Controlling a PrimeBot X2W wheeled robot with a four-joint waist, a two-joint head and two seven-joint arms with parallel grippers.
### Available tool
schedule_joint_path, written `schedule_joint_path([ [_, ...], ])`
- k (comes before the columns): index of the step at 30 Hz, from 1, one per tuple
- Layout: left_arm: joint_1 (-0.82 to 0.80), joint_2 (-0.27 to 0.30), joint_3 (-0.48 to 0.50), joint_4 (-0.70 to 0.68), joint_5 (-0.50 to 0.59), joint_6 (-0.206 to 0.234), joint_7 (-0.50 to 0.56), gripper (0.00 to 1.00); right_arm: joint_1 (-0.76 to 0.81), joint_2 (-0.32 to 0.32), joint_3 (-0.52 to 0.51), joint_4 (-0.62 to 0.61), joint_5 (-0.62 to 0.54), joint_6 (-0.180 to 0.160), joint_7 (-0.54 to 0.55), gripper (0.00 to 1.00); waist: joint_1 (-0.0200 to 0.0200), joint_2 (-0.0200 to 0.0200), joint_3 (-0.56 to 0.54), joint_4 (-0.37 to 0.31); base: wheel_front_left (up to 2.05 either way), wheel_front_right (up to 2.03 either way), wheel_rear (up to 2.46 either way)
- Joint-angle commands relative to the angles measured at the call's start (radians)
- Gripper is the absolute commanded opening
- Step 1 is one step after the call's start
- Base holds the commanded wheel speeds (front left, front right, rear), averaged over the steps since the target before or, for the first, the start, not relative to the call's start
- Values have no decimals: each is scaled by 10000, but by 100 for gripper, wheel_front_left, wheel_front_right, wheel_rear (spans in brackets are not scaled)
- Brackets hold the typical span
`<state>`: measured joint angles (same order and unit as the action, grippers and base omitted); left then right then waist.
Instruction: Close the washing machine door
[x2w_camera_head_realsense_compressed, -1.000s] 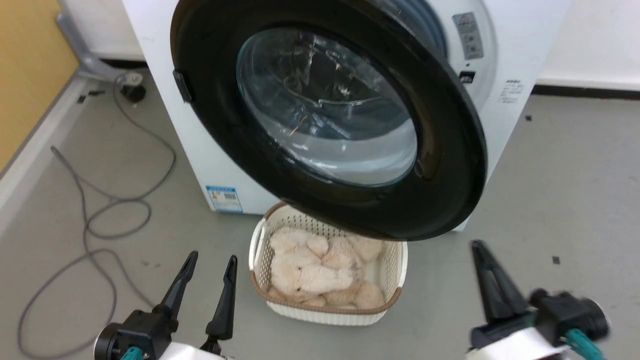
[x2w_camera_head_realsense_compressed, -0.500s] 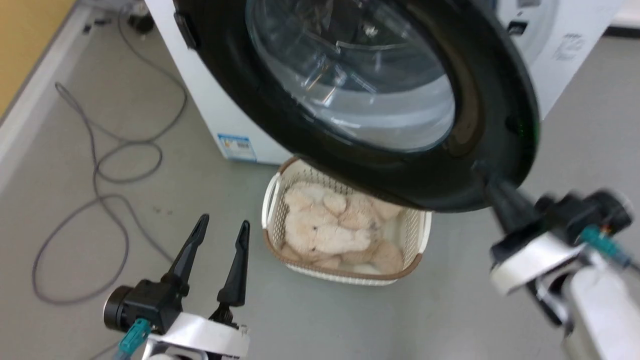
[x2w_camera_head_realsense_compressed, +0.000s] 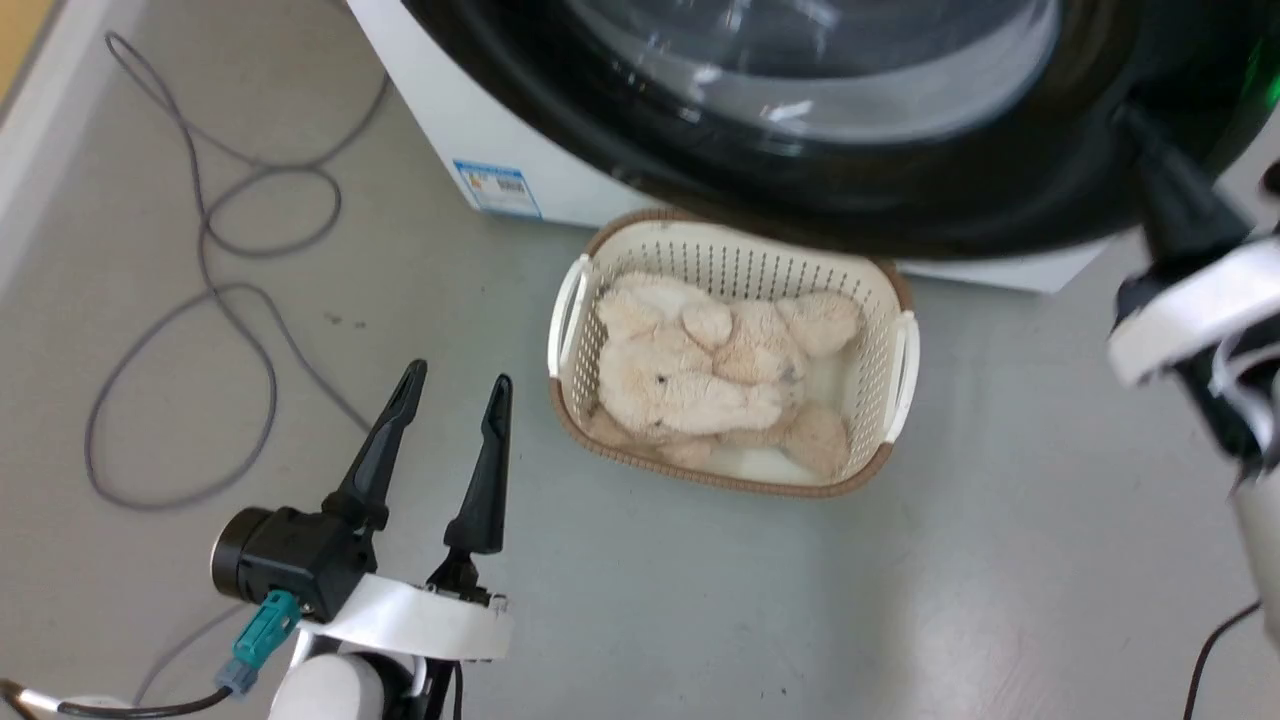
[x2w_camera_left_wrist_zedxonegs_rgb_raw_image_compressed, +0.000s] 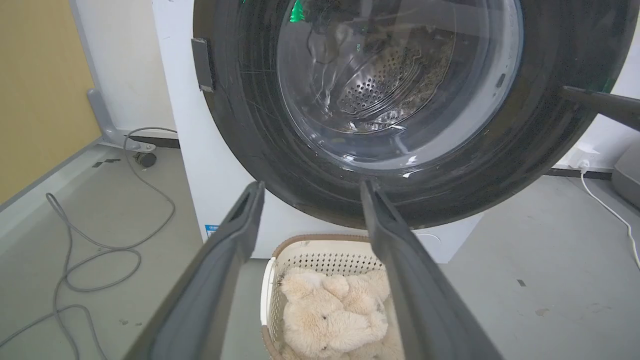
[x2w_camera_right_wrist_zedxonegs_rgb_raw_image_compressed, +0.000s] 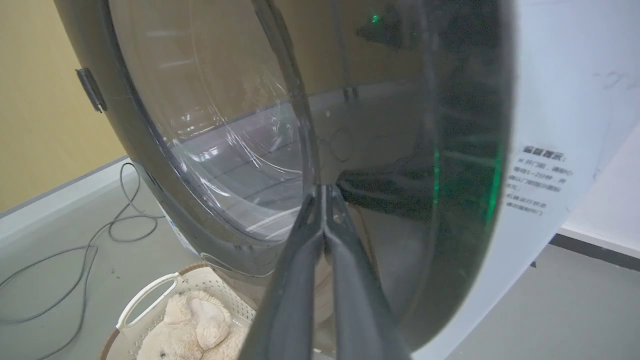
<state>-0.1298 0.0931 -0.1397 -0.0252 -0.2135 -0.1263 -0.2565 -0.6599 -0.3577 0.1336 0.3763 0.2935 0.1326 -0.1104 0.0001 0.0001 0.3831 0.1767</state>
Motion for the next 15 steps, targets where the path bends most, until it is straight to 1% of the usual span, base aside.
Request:
schedule_joint_path([
  [1,-224,-50,-1,-68,-1,-43,-53,100,-481,-52,-177,234,128,-19,43,0,-1,-1,275,51,0,0,0],
  [9,-624,-72,-169,-146,-42,-43,-53,100,-2127,-176,-672,1150,241,-19,320,0,-1,-1,830,185,0,0,0],
  [15,-710,-68,-152,-108,-47,-43,-53,100,-2788,-154,-1046,1750,120,-19,312,0,-1,-1,936,246,0,0,0],
])
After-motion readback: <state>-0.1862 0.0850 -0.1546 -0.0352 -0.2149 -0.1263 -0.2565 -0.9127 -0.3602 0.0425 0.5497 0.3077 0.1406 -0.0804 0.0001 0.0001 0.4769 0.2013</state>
